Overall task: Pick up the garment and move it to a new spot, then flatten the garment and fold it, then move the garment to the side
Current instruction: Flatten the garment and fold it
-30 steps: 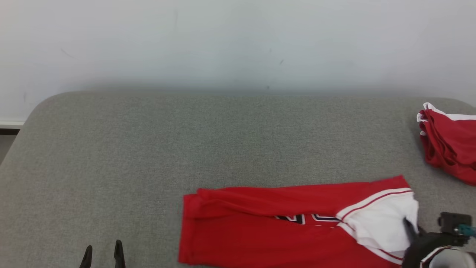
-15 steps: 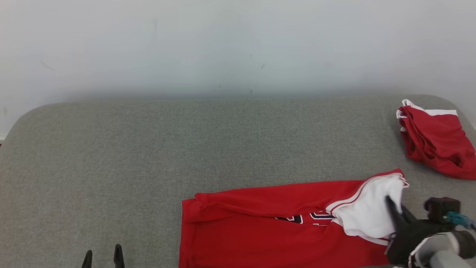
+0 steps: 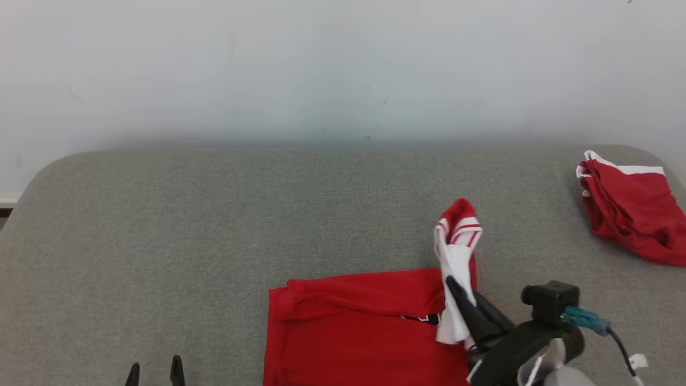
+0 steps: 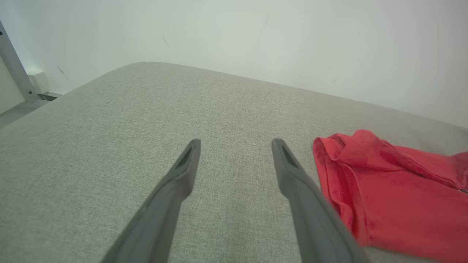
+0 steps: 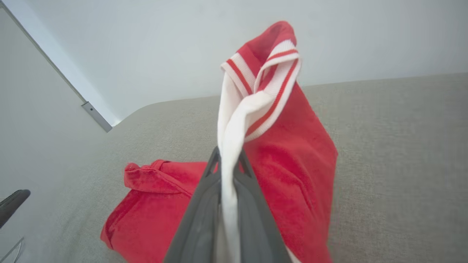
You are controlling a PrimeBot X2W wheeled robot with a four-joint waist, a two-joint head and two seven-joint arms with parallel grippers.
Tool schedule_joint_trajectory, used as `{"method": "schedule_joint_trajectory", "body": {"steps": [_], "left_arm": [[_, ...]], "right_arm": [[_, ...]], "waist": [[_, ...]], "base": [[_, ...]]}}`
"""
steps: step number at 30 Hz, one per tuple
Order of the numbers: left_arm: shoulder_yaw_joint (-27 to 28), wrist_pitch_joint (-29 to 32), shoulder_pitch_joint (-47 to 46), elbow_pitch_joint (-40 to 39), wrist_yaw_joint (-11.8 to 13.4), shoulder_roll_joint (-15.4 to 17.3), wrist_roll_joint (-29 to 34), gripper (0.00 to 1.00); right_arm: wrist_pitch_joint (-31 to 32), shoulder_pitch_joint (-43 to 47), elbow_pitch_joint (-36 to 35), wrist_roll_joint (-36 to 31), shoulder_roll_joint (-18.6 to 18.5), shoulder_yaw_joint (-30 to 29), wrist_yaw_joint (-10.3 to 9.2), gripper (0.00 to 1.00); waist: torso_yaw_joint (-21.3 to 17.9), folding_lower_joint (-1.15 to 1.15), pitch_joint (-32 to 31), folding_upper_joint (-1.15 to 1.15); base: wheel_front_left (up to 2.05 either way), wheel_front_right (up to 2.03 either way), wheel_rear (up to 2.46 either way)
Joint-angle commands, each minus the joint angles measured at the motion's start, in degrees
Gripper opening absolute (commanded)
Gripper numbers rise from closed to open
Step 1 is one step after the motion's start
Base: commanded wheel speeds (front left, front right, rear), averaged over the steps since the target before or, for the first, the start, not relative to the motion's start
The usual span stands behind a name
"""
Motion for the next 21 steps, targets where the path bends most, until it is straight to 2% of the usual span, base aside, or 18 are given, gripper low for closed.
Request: {"method": "schedule_joint_trajectory", "body": {"steps": [1, 4, 9, 15, 21], "left_arm": [[-0.05, -0.15, 0.44, 0.16, -0.12, -0.08, -0.26, 1.00], [-0.46, -0.15, 0.15, 0.36, -0.20, -0.08, -0.38, 1.00], [-1.35, -0.15, -0.52, 0.93, -0.22, -0.07, -0.52, 1.00], [-2.62, -0.15, -1.66, 1.64, -0.20, -0.08, -0.91, 1.00], [-4.16, -0.15, -2.70, 2.13, -0.02, -0.08, -1.56, 1.00]], "right_arm": [[0.63, 0.52, -0.97, -0.56, 0.98, 0.19, -0.12, 0.00], [2.27, 0.20, -2.68, -1.52, 3.44, 0.66, -0.12, 0.00], [3.84, -1.55, -1.65, -3.53, 7.87, 2.14, -0.12, 0.00], [4.01, -4.40, 4.37, -4.43, 12.54, 3.43, -0.12, 0.00], [2.12, -7.45, 11.24, -4.57, 14.55, 4.70, -0.12, 0.00]], "waist": [[0.34, 0.00, 0.00, 0.00], [0.99, 0.00, 0.16, 0.00], [2.54, 0.00, 0.53, 0.00], [5.27, 0.00, 1.25, 0.00], [7.88, 0.00, 2.16, 0.00]], "base": [[0.00, 0.00, 0.00], [0.00, 0.00, 0.00], [0.00, 0.00, 0.00], [0.00, 0.00, 0.00], [0.00, 0.00, 0.00]]}}
